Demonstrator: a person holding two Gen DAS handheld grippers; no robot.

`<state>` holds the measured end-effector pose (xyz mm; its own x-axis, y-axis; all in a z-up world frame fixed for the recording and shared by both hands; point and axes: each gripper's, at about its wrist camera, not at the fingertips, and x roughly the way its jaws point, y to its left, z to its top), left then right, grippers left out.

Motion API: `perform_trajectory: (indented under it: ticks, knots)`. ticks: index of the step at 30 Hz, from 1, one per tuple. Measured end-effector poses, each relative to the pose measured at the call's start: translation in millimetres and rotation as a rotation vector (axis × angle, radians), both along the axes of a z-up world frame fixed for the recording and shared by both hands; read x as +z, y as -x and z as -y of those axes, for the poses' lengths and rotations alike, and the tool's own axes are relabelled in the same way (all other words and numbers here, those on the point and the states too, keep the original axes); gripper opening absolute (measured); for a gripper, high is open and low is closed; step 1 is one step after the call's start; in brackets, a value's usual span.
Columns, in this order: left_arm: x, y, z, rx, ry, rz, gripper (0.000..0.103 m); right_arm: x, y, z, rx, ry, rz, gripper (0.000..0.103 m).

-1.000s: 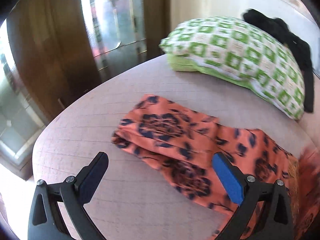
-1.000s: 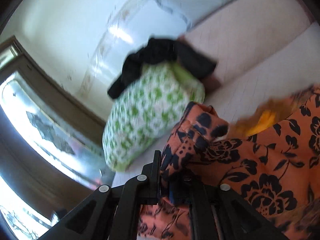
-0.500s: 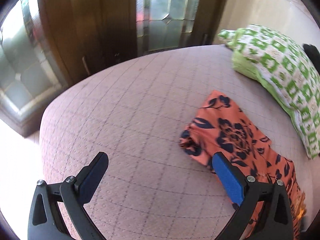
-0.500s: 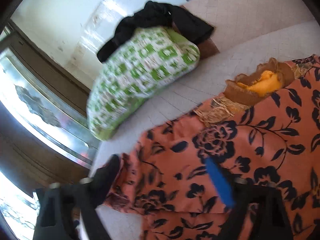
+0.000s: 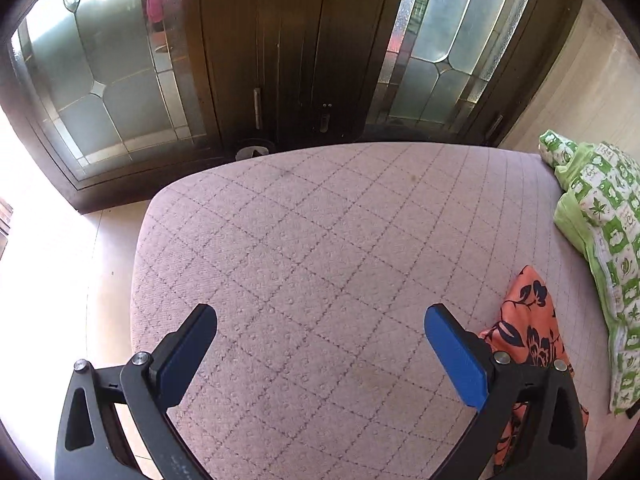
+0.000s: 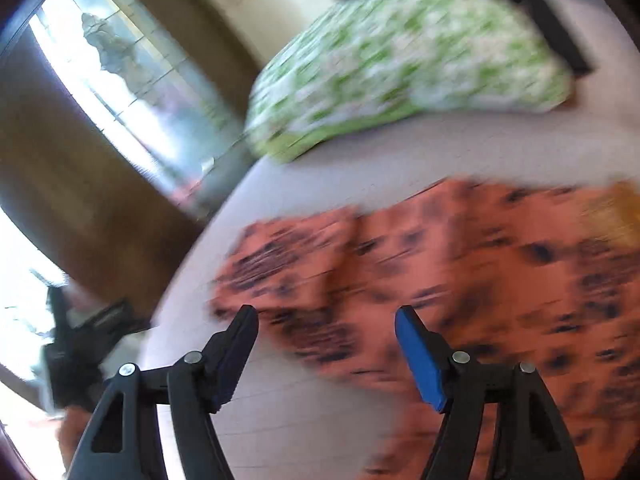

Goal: Fold small clothes

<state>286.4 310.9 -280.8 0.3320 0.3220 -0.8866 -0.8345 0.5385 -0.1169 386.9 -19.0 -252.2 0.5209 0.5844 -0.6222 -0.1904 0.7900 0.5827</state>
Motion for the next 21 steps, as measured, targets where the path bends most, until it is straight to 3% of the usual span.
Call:
perform_trajectory:
  ticks: [5,7,10,13,16,21]
  knots:
    - [-4,-18,11,-0.070,0.013,-0.018,0.103,-42,-27,1,-0.099,-0.236,-0.199,0.074]
    - [-2,-23,20,-0.100,-0.002,-0.027,0.103,-52,-33,7,-0.158,-0.303,-0.209,0.074]
    - [-2,-27,27,-0.125,-0.009,-0.032,0.103,-53,-45,3,-0.139,-0.399,-0.200,0.070]
    - [-3,-29,29,-0.135,-0.015,-0.045,0.103,-61,-63,-4,-0.172,-0.344,-0.248,0.015]
    - [-5,-32,32,-0.145,-0.011,-0.052,0.103,-58,-60,-3,-0.188,-0.307,-0.215,0.009]
    - [-6,-42,55,-0.215,-0.038,-0.070,0.103,-13,-27,32,-0.212,-0.220,0.011,0.009]
